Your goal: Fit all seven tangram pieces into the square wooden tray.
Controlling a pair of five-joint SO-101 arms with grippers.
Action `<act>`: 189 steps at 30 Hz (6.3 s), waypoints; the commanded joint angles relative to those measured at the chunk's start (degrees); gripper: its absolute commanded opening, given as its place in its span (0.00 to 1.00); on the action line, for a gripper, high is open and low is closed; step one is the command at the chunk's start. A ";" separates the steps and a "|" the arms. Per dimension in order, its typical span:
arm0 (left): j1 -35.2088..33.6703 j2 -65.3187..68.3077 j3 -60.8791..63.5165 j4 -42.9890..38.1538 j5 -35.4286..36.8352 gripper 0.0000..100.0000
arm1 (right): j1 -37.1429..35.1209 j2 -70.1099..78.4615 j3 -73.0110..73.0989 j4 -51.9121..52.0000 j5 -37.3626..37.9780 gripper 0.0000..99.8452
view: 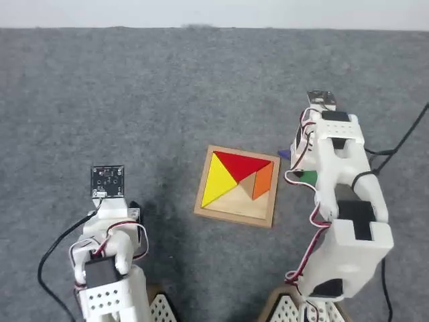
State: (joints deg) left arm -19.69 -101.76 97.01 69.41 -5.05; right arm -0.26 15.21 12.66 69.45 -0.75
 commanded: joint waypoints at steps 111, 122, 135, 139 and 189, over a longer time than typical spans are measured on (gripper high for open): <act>-0.18 0.09 -0.48 0.35 -0.62 0.12 | -34.51 -30.81 18.64 -11.21 6.95 0.10; -0.18 0.09 -0.48 0.35 -0.62 0.12 | -32.92 -31.96 31.82 -18.33 10.46 0.01; -0.18 0.09 -0.48 0.35 -0.62 0.12 | -37.85 -36.18 33.32 -19.47 10.55 0.01; -0.18 0.09 -0.48 0.35 -0.62 0.12 | -38.64 -35.74 35.60 -21.32 10.64 0.01; -0.18 0.09 -0.48 0.35 -0.62 0.12 | 9.45 21.05 -45.89 6.02 -26.29 0.15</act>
State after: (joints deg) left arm -19.69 -101.76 97.01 69.41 -5.05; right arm 7.38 30.51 -19.25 72.53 -18.59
